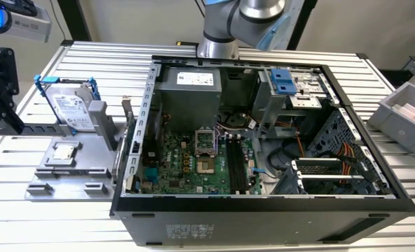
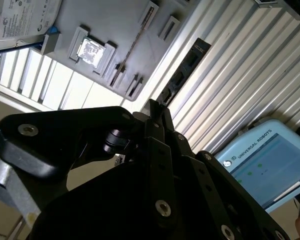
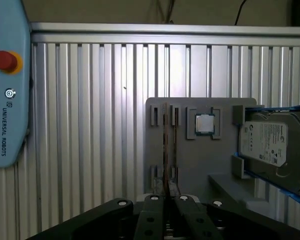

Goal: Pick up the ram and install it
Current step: 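Pick up the ram and move it above insertion slot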

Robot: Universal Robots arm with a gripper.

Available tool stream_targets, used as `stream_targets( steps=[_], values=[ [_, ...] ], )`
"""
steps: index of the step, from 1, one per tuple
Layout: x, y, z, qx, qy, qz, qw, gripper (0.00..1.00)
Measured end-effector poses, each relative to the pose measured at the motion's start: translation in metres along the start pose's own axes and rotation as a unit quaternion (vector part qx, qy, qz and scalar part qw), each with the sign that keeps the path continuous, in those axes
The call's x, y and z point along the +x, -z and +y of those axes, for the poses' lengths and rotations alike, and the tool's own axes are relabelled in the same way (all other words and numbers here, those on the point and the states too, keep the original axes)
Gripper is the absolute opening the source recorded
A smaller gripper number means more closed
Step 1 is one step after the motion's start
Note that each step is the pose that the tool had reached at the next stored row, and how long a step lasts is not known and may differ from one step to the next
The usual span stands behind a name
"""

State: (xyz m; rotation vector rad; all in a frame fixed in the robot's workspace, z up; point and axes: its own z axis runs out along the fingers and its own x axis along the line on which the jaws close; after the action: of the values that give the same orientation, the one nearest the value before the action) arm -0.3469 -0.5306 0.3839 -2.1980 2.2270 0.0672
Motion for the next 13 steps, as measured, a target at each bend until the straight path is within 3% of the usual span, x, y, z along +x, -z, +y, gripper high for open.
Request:
stream_targets(
  steps=[8,13],
  values=[
    [-0.0001,0.0001,-0.0001,-0.0001,0.0,0.0003,1.0,0.0],
    [-0.0001,0.0002,-0.0039,-0.0001,0.0,0.0002,1.0,0.0]
  ],
)
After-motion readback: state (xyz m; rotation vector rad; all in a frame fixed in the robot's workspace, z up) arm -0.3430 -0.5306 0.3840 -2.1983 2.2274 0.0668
